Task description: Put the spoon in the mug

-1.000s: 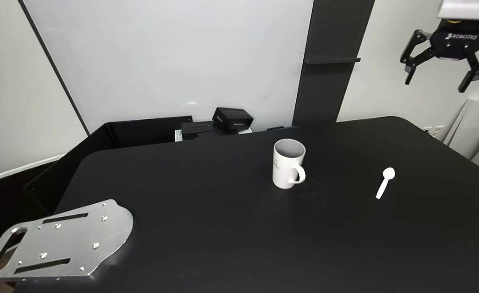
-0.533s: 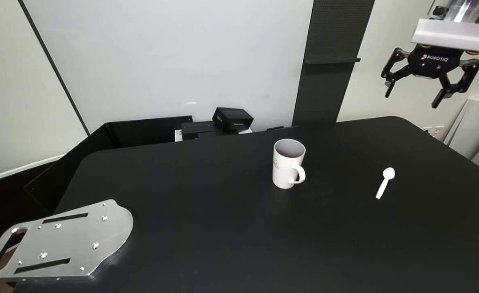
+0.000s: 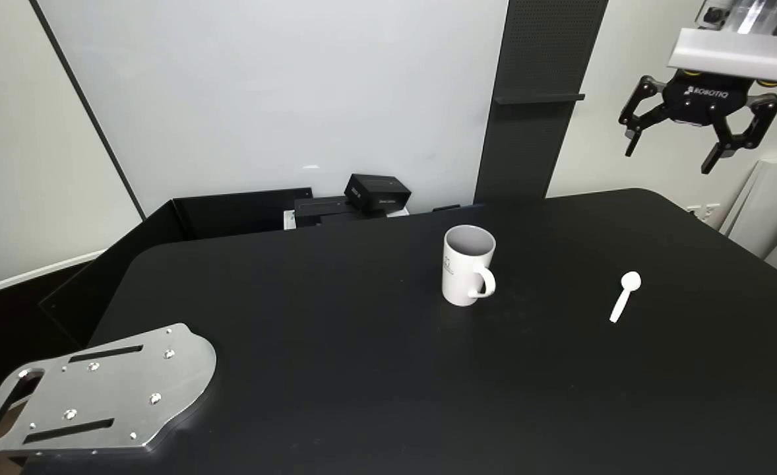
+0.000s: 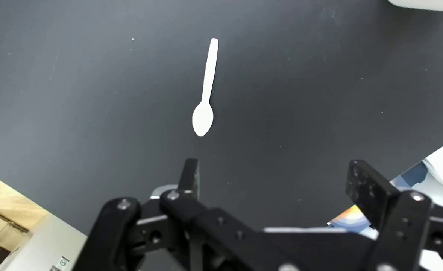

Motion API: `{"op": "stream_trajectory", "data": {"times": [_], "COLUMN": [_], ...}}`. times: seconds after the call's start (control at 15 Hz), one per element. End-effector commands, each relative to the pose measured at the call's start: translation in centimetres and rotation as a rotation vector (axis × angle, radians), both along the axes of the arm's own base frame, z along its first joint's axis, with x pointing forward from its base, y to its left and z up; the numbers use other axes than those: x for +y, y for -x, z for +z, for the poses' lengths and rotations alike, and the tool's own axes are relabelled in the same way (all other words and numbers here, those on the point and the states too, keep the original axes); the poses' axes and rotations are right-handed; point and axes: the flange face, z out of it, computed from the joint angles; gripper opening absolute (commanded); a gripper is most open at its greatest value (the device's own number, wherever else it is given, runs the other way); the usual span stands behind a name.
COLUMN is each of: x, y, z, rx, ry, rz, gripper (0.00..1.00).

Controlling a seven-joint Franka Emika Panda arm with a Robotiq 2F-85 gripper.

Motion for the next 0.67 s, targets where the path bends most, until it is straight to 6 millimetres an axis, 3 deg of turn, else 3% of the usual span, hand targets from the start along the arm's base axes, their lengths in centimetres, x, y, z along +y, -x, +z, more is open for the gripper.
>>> {"op": "stream_trajectory", "data": {"times": [0.0, 0.2, 0.6], "x": [0.0, 0.0, -1.5], "y": [0.0, 0.0, -0.5], "z": [0.0, 0.0, -2.4], "rx": [0.001, 0.001, -0.012], "ry": [0.0, 0.0, 0.037], "rz": [0.0, 0.0, -0.053], "gripper": [1.0, 1.0, 1.0]}}
